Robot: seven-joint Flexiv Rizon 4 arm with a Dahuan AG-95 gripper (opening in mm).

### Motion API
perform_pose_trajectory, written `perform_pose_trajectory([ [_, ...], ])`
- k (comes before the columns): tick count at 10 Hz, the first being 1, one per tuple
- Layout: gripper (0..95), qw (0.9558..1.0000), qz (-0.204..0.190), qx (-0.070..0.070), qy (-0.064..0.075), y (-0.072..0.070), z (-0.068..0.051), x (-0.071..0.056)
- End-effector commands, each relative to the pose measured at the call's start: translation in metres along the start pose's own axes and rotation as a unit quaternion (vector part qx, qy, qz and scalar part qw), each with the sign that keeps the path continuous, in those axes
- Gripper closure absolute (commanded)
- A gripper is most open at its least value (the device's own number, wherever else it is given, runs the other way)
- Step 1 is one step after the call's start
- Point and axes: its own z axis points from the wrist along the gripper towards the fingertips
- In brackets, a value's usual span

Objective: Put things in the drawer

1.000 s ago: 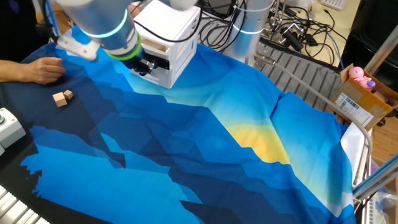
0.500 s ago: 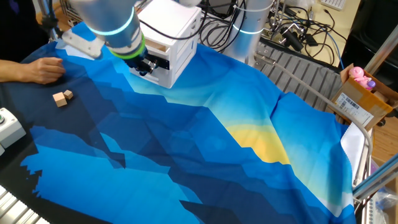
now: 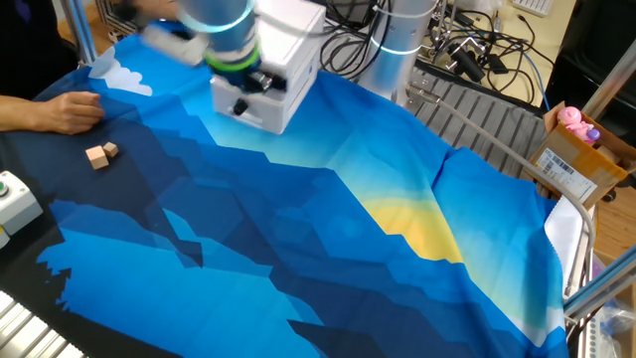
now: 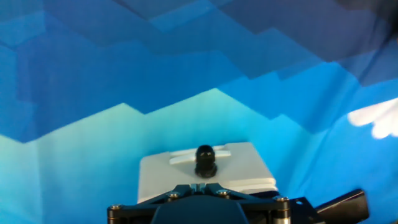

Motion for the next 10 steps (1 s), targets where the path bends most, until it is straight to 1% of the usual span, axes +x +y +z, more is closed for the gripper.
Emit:
perform_pose_trajectory([
  [1,95.0,0.9998,-0.004,-0.017,0.01,0.003,-0.008,-0.017],
  [2,95.0,0.9996,-0.002,-0.026,0.011,0.003,-0.018,-0.032],
  [3,95.0,0.9994,0.0,-0.033,0.011,0.003,-0.032,-0.049],
  [4,95.0,0.9988,0.006,-0.049,-0.001,0.005,-0.042,-0.063],
  [5,95.0,0.9969,0.018,-0.07,-0.03,0.008,-0.052,-0.077],
  [6,95.0,0.9949,0.031,-0.082,-0.05,0.012,-0.057,-0.082],
  [7,95.0,0.9925,0.042,-0.092,-0.069,0.018,-0.06,-0.086],
  [8,95.0,0.9902,0.051,-0.093,-0.091,0.026,-0.066,-0.09],
  [10,95.0,0.9895,0.056,-0.094,-0.094,0.035,-0.074,-0.096],
])
